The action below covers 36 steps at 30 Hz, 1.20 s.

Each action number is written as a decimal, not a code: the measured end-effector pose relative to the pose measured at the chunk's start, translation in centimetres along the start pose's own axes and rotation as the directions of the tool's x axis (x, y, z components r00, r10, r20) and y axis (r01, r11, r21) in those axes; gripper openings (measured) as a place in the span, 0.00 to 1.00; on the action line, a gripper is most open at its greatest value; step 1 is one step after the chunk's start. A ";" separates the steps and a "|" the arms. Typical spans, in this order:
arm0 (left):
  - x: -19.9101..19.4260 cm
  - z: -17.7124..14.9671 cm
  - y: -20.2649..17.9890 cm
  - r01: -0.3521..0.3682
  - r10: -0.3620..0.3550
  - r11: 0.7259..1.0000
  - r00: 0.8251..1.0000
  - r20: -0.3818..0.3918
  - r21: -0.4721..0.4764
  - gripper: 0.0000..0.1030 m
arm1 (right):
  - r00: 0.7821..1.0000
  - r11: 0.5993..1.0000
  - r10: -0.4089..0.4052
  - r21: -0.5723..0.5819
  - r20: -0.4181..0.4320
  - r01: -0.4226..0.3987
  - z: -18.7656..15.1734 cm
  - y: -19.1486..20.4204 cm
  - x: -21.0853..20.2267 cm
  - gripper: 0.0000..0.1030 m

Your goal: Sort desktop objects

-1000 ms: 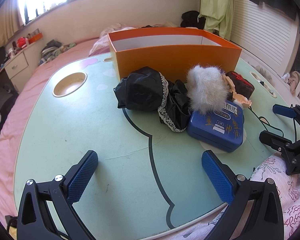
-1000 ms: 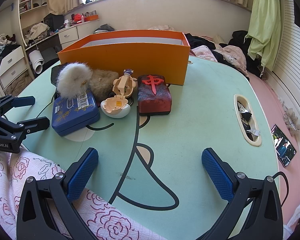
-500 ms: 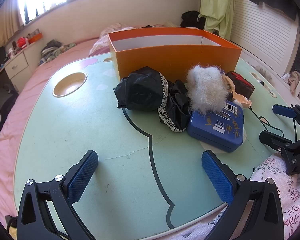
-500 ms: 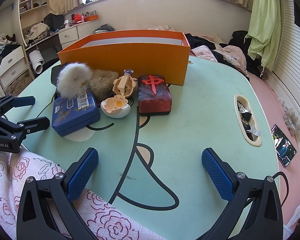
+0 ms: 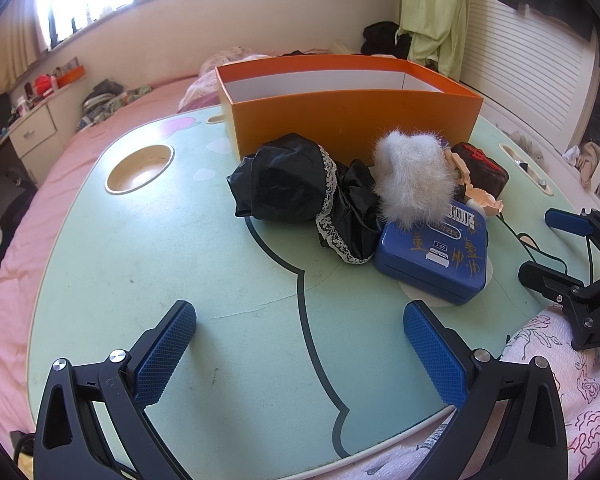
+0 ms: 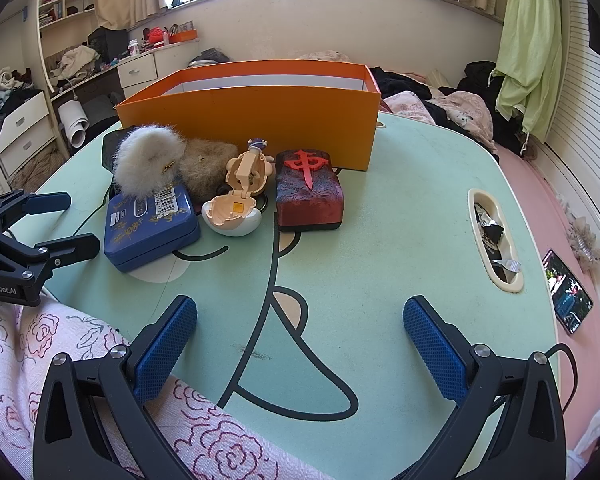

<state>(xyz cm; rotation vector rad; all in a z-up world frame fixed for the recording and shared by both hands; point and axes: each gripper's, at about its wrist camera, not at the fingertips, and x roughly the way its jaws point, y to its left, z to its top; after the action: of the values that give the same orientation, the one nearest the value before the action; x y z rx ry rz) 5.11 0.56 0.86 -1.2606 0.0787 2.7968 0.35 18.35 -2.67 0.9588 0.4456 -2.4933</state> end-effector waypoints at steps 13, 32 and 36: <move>-1.1 0.5 2.2 0.102 -0.095 0.989 0.993 0.073 -0.108 1.00 | 1.000 1.000 0.003 -0.002 0.001 -0.003 0.0 0.0 0.0 1.00; 3.7 6.3 2.9 0.262 -0.268 0.938 0.963 0.006 -0.228 0.46 | 1.000 1.000 0.007 -0.007 0.003 -0.007 0.0 0.2 0.1 1.00; 2.5 4.9 3.9 0.276 -0.274 0.928 0.961 0.044 -0.252 0.37 | 1.000 1.000 0.008 -0.008 0.002 -0.008 0.1 0.3 0.1 1.00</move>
<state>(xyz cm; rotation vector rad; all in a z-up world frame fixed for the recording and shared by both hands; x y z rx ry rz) -0.54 -2.81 2.25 -1.1971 -0.4399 2.6268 0.40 17.99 -2.67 0.9526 0.4504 -2.4836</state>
